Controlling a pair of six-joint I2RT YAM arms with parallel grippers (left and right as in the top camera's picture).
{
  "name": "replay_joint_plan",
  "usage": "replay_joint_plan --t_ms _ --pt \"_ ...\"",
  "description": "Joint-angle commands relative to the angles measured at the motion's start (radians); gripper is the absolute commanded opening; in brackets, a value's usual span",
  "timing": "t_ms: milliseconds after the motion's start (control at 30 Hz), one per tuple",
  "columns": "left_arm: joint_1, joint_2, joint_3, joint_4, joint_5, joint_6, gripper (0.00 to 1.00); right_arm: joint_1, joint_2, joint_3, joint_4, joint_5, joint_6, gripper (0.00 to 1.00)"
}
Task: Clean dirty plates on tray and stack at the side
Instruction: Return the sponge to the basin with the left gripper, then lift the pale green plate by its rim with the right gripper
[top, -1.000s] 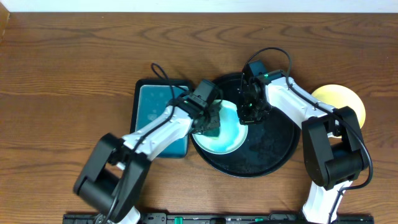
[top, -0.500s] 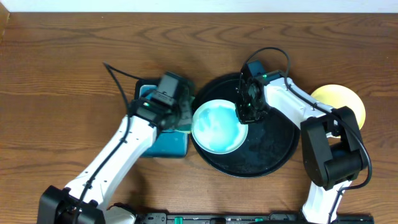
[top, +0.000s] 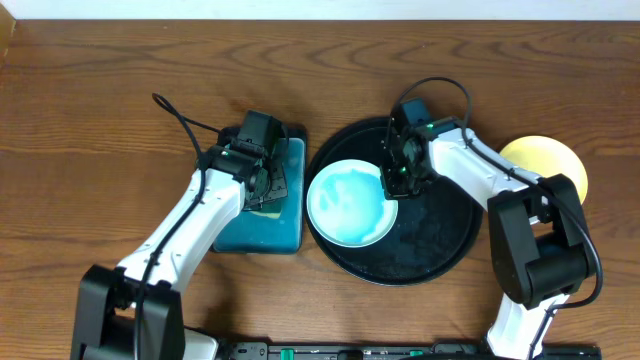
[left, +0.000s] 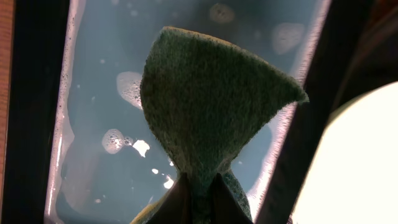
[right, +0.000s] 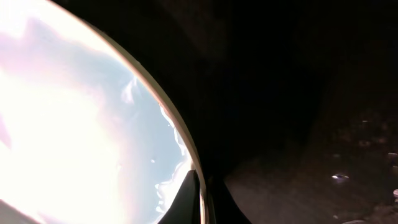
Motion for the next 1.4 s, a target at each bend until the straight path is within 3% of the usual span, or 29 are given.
replay_joint_plan --t_ms 0,367,633,900,1167,1367 --pt "0.011 0.025 -0.009 -0.003 -0.024 0.021 0.07 -0.035 0.027 -0.024 0.018 -0.197 0.004 0.01" --pt "0.011 0.032 -0.009 -0.002 -0.042 0.021 0.07 -0.203 0.026 -0.024 0.008 -0.395 -0.045 0.01" --pt "0.011 0.033 -0.009 0.003 -0.058 0.043 0.07 -0.246 -0.011 -0.023 -0.032 -0.345 -0.083 0.01" --pt "0.012 0.063 -0.009 0.024 -0.058 0.070 0.07 -0.246 -0.174 -0.023 -0.059 -0.092 -0.076 0.01" --pt "0.017 0.143 -0.009 0.058 -0.057 0.082 0.08 -0.205 -0.358 -0.023 -0.069 0.360 -0.075 0.01" --pt "0.021 0.166 -0.009 0.078 -0.059 0.145 0.07 -0.153 -0.405 -0.023 -0.066 0.527 -0.079 0.01"
